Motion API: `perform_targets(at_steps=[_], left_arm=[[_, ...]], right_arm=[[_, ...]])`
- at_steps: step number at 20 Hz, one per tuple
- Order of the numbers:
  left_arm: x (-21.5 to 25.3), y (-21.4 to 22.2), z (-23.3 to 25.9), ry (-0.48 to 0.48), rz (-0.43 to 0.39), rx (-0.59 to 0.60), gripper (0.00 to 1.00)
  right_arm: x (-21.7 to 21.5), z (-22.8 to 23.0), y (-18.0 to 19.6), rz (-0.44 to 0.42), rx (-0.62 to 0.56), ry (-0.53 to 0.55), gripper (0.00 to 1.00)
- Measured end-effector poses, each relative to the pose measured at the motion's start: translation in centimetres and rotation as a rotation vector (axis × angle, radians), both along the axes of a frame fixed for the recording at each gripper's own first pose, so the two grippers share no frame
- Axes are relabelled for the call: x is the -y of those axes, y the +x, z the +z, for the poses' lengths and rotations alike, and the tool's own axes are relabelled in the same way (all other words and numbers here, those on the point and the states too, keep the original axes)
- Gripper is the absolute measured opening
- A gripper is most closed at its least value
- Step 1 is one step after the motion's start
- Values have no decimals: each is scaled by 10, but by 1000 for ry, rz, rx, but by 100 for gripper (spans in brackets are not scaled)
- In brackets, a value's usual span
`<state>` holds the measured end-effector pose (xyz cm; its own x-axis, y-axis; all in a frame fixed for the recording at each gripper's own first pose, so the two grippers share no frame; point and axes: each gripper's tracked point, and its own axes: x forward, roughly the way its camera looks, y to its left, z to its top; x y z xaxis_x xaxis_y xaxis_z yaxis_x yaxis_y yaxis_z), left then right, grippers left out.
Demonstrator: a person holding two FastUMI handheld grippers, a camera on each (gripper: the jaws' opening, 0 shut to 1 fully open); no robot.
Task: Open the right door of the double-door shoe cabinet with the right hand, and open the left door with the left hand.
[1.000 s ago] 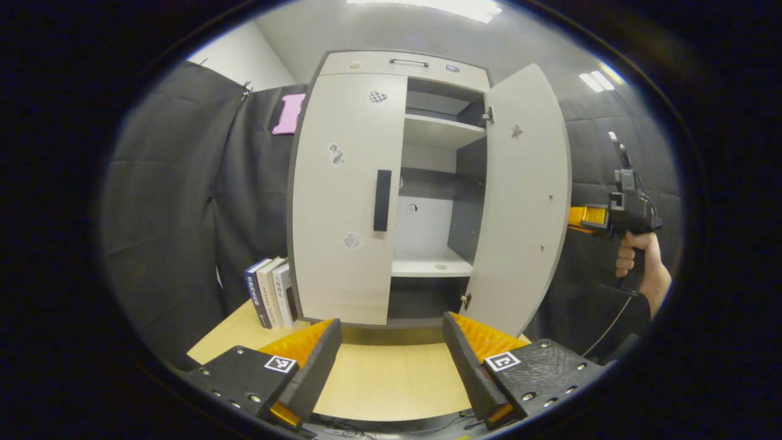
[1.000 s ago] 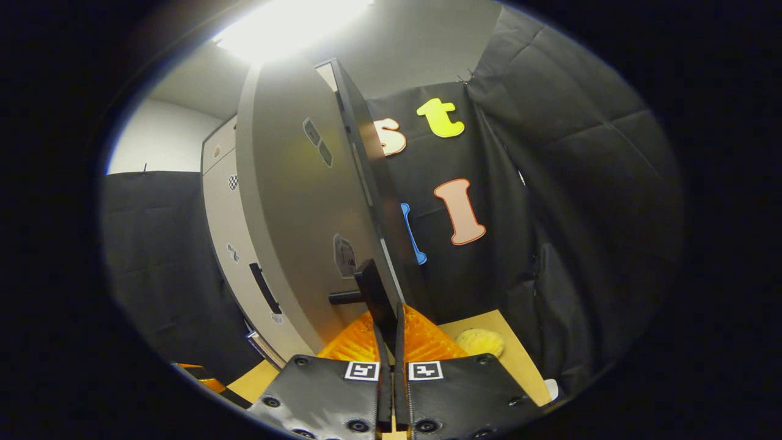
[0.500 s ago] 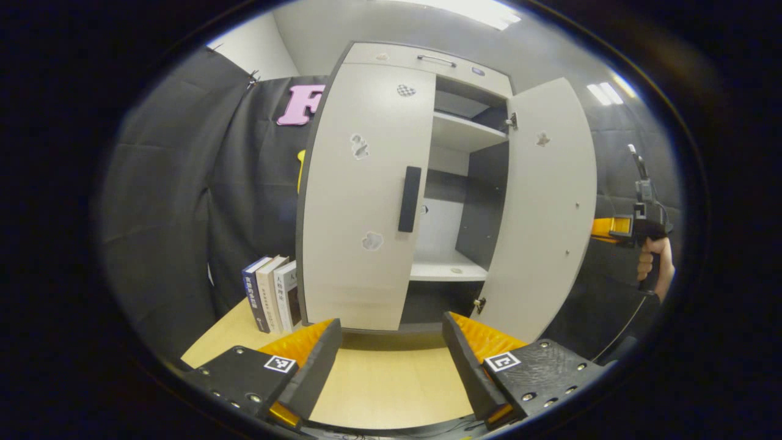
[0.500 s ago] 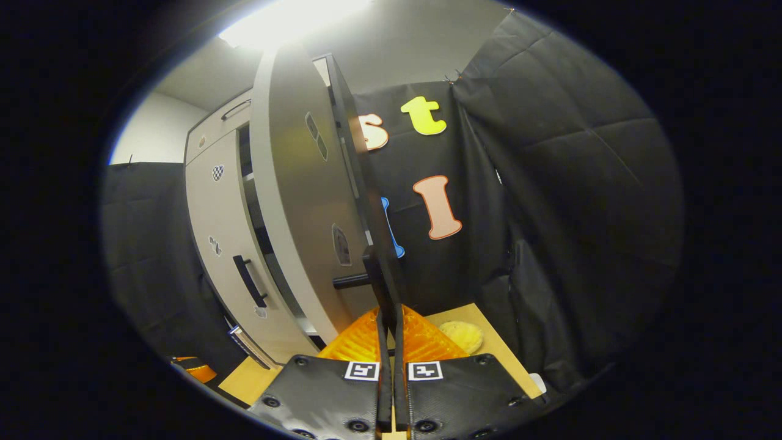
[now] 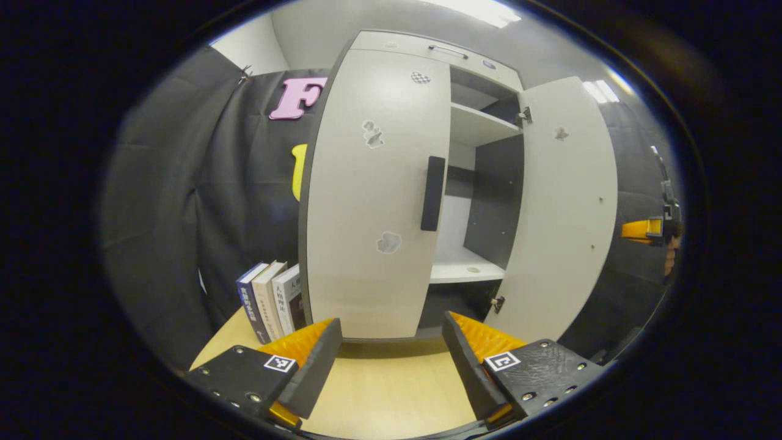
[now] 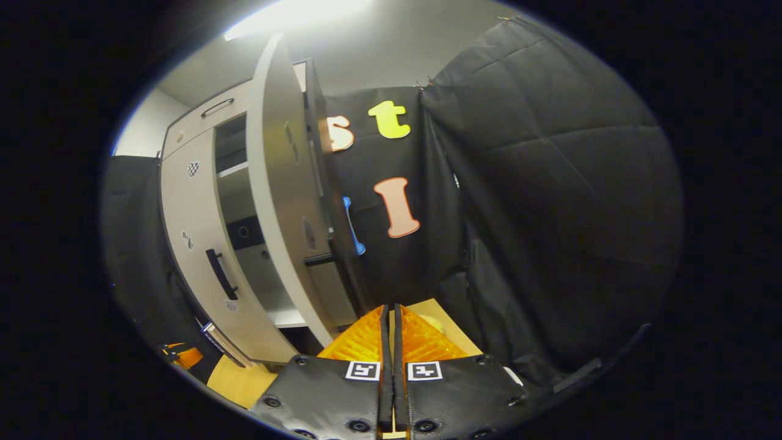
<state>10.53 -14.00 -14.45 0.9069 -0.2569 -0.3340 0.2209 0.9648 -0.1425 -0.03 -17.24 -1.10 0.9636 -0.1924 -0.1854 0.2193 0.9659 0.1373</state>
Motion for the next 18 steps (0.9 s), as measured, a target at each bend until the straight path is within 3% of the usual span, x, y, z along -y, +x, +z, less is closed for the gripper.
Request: perform_targets(at_steps=[6,9,13,18], left_arm=[[38,58,23,4,-27,71,95],[62,89,39,18,-16,112,95],[89,128,64,28,11,169,95],[103,171,89,1,55,221,95]], right_arm=[[93,-11,-11,-175,-13,-19,2],[133,-16,5,-224,-22,-18,2],[163,-18,44,-235,1,-12,0],[186,-29,79,-226,2,-41,6]])
